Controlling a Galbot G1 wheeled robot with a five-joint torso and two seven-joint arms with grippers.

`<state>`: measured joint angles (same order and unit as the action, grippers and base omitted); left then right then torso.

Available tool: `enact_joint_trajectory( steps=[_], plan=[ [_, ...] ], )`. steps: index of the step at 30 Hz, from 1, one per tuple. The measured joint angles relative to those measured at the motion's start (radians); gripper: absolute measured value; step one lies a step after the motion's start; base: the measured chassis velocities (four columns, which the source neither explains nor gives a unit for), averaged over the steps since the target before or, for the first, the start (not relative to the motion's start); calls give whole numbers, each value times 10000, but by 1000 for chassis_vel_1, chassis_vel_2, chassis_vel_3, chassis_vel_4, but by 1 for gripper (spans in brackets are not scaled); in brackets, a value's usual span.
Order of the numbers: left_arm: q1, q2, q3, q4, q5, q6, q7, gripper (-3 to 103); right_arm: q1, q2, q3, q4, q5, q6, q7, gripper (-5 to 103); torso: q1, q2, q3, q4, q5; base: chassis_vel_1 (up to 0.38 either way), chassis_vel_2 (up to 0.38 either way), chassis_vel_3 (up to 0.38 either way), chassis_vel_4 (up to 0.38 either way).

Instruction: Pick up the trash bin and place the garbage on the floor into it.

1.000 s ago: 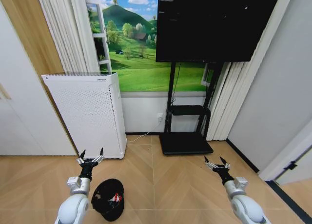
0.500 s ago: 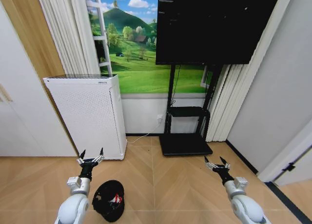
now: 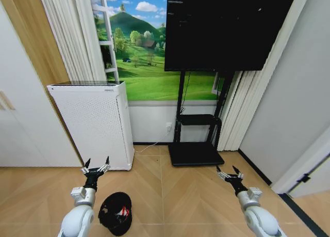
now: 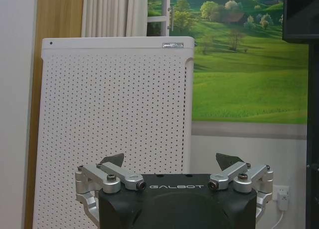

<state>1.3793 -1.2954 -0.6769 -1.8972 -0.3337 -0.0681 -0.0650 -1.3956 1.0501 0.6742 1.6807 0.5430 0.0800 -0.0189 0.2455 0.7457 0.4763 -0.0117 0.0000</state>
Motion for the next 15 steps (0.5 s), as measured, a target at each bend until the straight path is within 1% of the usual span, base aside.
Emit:
enact_joint_trajectory(
  steps=[7,15],
  plan=[
    [0,0,0,0,0,0,0,100,0,0,0,0,0,0,0,100,134,316,183,-1,0,0,0,0,0],
    [0,0,0,0,0,0,0,100,0,0,0,0,0,0,0,100,164,394,232,0,0,0,0,0,0]
  ],
)
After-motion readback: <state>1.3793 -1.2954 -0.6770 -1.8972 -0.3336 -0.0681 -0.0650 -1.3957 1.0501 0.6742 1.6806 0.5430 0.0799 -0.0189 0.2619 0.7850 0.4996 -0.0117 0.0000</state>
